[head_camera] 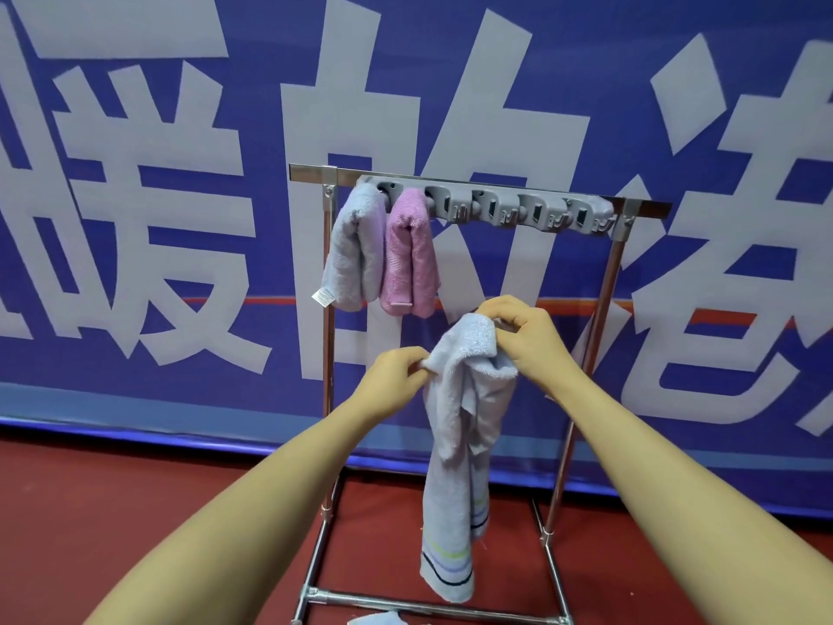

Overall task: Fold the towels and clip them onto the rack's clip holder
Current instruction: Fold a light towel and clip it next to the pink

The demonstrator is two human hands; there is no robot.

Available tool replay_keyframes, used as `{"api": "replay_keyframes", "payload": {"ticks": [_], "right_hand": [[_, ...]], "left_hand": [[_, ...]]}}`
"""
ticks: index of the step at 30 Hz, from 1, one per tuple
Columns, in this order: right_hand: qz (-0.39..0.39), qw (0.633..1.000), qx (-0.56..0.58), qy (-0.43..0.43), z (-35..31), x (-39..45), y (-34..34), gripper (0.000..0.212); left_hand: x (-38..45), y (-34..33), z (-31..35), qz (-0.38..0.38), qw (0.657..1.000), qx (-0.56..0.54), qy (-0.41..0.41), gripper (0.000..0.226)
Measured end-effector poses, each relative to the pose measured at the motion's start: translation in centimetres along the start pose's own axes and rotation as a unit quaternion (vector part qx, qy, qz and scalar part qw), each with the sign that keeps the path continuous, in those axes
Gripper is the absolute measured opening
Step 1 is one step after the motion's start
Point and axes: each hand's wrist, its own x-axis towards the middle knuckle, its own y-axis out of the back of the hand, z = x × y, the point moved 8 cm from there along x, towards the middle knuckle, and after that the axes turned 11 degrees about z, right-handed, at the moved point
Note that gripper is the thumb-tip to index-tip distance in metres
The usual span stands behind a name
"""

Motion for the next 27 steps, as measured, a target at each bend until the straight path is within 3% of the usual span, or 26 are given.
{"api": "replay_keyframes", "payload": {"ticks": [7, 11, 14, 18, 20, 24, 27], "right_hand": [[0.012, 0.995, -0.094, 0.018, 0.8, -0.7, 1.2, 0.018], [0.043, 0.995, -0.09, 0.006, 1.3, -1.0, 1.9, 0.025], [0.049, 0.996, -0.071, -0.013, 1.2, -1.0, 1.6, 0.017], [-0.038, 0.994, -0.098, -0.01, 0.6, -1.0, -1.9, 0.025], [-0.056, 0.994, -0.09, -0.013, 0.1, -0.9, -3.4, 0.02], [0.0, 1.0, -0.014, 0.008, -1.4, -0.4, -3.5, 0.007], [0.023, 0.999, 0.03, 0.02, -2.1, -0.1, -3.0, 0.019]], "left_hand": [[0.7, 2.2, 0.8, 0.092, 0.993, -0.057, 0.043, 0.022], [1.1, 3.3, 1.2, 0.121, 0.992, -0.035, 0.018, 0.026], [1.2, 4.0, 2.3, 0.137, 0.99, -0.021, -0.014, 0.027], [1.8, 4.4, 5.4, 0.117, 0.989, -0.011, -0.089, 0.019], [1.9, 4.5, 6.6, 0.1, 0.989, -0.004, -0.11, 0.016], [1.6, 5.2, 6.1, 0.083, 0.993, -0.039, -0.077, 0.013], [1.1, 4.6, 4.3, 0.021, 0.999, -0.04, -0.027, 0.026]]}}
